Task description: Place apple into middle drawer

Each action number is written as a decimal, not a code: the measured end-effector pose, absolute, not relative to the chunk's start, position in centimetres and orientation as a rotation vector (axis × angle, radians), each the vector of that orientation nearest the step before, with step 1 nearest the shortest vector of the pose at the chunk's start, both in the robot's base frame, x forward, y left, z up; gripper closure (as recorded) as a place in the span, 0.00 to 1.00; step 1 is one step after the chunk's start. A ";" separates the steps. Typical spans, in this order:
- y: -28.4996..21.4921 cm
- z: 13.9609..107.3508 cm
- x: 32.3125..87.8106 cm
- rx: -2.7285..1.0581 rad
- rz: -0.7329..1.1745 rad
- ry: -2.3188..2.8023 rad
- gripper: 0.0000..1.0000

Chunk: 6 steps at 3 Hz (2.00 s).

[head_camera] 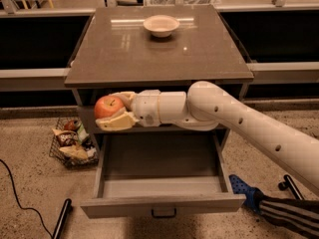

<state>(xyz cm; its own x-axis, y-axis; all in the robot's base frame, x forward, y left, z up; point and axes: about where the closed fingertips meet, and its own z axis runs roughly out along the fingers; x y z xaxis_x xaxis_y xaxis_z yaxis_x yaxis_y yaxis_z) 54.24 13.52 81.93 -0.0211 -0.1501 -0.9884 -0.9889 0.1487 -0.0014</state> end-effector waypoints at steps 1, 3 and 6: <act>13.7 81.4 54.1 -1.215 1.033 1.408 1.00; 11.8 71.1 51.5 -1.171 1.067 1.559 1.00; 11.1 63.5 51.1 -1.197 1.027 1.704 1.00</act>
Offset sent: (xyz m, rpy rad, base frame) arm -0.0316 -0.0196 -0.1273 -0.0912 0.1852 -0.0193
